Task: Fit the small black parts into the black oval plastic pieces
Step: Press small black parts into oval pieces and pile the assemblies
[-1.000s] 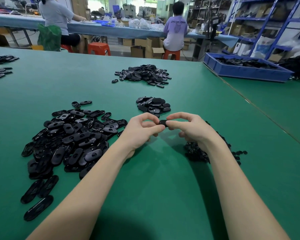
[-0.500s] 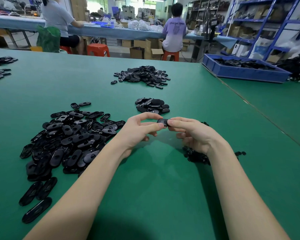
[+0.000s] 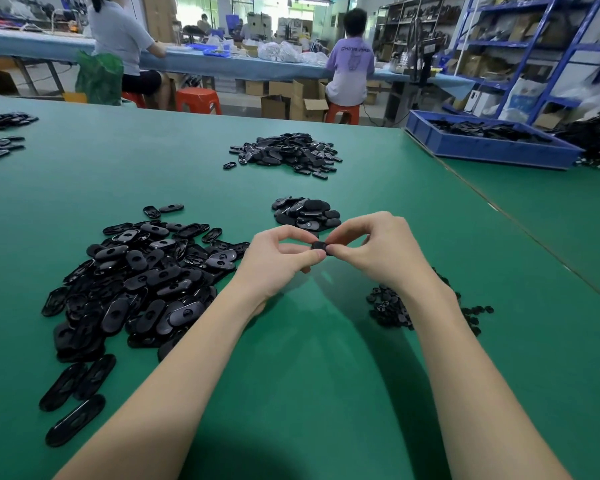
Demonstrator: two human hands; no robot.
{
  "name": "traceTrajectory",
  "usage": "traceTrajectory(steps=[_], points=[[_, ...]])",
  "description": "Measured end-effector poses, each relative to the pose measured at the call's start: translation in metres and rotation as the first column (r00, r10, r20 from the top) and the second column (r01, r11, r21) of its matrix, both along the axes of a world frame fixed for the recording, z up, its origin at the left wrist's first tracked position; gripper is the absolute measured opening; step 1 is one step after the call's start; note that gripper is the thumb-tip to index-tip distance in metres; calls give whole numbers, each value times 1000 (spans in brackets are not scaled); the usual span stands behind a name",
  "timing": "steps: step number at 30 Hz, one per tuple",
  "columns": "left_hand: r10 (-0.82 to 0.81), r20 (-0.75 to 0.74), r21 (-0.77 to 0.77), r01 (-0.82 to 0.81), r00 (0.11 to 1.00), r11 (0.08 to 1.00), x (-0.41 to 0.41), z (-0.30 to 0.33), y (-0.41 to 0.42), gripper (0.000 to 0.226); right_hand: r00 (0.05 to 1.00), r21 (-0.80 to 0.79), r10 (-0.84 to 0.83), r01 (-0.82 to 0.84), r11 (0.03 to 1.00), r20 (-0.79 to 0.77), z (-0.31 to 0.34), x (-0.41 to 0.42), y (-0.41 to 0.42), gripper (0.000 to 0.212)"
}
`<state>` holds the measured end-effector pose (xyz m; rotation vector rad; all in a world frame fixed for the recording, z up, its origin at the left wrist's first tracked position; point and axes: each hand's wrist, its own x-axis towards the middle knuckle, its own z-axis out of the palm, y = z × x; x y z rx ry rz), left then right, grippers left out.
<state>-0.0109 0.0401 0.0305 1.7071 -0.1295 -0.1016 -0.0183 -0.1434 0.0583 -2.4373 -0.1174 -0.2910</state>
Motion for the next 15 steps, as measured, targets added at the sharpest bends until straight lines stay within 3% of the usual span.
traceTrajectory(steps=[7, 12, 15], points=[[11, 37, 82, -15, 999, 996, 1, -3, 0, 21, 1000, -24, 21, -21, 999, 15, -2, 1, 6, 6], [7, 33, 87, -10, 999, 996, 0, -3, 0, 22, 997, 225, 36, -18, 974, -75, -3, -3, -1, 15], [11, 40, 94, -15, 999, 995, 0, -4, 0, 22, 988, 334, 25, 28, 942, -153, -3, -3, 0, 10]])
